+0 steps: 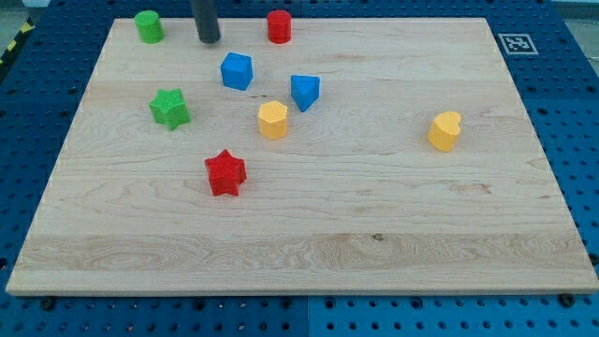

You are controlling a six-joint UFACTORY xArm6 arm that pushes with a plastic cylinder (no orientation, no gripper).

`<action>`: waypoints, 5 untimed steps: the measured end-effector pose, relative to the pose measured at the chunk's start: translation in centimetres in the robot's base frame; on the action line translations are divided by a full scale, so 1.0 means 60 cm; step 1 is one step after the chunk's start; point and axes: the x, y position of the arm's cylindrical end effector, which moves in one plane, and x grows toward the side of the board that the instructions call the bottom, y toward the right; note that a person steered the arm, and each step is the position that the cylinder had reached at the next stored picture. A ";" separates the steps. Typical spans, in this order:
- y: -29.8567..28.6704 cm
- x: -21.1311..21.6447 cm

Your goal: Slide the blue cube closer to the blue triangle

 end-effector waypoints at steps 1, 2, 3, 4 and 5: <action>0.030 0.089; 0.030 0.096; 0.030 0.090; 0.030 0.083; 0.034 0.083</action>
